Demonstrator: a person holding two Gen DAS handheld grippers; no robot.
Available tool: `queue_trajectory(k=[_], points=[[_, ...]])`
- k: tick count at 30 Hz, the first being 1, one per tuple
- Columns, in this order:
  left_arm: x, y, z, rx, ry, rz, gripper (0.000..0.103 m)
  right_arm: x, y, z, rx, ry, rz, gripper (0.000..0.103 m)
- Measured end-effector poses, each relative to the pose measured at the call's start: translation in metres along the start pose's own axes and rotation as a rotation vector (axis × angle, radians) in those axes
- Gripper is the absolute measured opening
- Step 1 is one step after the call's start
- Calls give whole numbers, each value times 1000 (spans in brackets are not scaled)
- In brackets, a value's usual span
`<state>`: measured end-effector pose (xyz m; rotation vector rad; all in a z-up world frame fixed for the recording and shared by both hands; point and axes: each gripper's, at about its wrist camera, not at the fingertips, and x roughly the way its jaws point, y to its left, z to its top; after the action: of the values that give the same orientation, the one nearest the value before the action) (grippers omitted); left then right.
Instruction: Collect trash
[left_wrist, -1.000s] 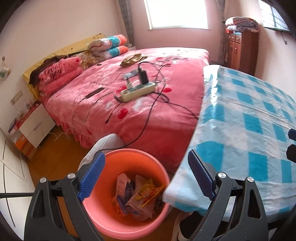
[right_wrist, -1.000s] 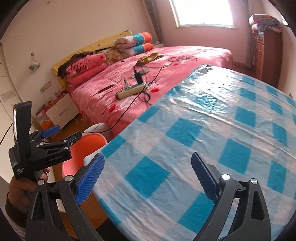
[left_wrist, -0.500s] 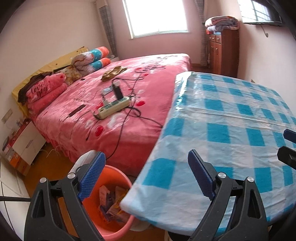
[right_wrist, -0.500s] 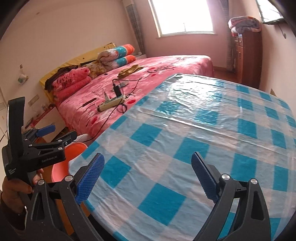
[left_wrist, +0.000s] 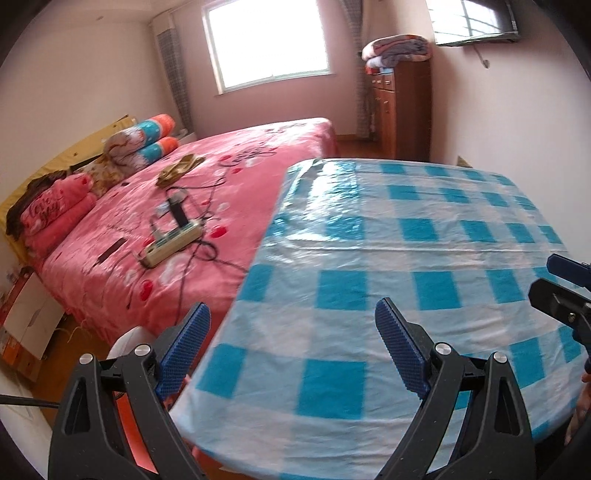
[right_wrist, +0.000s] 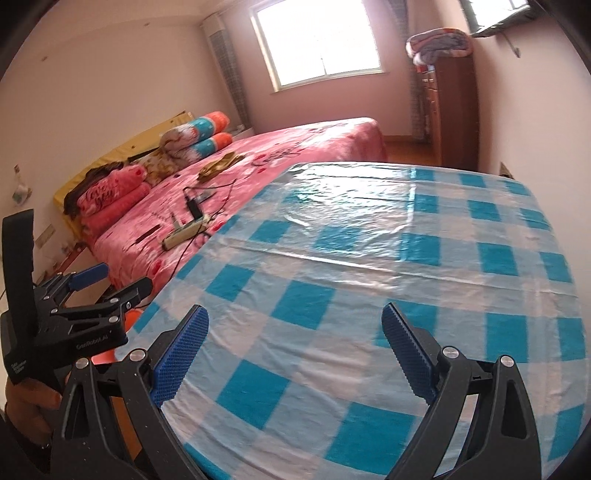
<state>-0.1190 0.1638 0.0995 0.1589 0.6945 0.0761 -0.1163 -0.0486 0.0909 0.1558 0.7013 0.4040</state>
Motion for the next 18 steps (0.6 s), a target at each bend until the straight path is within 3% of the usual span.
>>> queue_trajectory(k=[18], points=[[-15,-85,23,90,-75,-183,91,-53,-45,-6,21,-102,-193,94]])
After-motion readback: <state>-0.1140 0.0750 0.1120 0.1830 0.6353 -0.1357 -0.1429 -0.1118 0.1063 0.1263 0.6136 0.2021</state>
